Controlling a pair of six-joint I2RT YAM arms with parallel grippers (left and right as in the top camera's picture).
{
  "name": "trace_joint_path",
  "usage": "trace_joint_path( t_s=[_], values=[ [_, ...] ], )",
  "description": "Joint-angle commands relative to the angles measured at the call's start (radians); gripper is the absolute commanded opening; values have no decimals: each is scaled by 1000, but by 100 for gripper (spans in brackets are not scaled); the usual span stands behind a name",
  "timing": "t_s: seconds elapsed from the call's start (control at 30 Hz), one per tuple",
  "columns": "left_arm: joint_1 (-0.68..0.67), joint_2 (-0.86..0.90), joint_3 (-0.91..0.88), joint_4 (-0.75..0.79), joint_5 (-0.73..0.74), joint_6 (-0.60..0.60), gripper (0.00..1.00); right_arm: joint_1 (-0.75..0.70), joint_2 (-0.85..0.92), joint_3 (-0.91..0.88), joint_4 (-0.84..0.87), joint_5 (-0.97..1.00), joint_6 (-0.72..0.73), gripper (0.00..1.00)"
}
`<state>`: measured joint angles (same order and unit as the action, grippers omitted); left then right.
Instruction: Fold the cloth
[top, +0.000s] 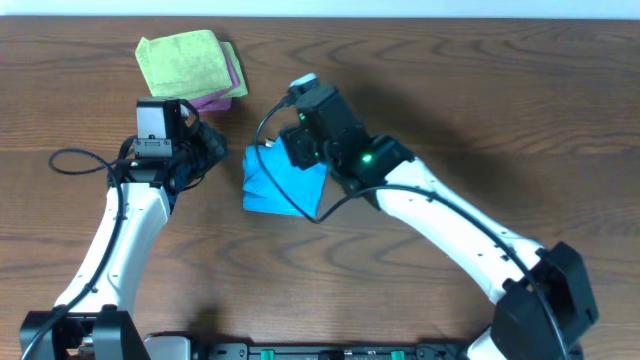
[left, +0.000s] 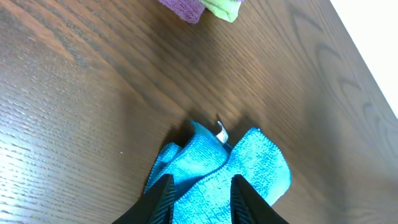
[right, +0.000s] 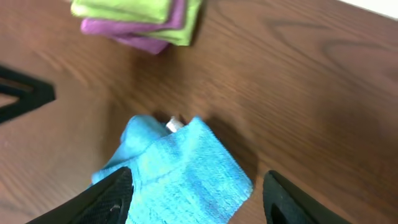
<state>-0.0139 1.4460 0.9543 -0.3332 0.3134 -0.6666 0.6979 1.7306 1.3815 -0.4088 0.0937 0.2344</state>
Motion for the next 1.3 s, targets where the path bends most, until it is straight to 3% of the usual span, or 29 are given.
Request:
trace_joint_path(
  t_s=[0.0, 0.37, 1.27],
  values=[
    [-2, 5, -7, 0, 28, -37, 31, -40, 4, 4, -12, -37, 87, 71],
    [-5, 5, -10, -7, 55, -14, 28, -156, 234, 4, 160, -463, 28, 72],
    [92, 5, -10, -59, 80, 54, 28, -154, 381, 8, 301, -520, 65, 59]
  ],
)
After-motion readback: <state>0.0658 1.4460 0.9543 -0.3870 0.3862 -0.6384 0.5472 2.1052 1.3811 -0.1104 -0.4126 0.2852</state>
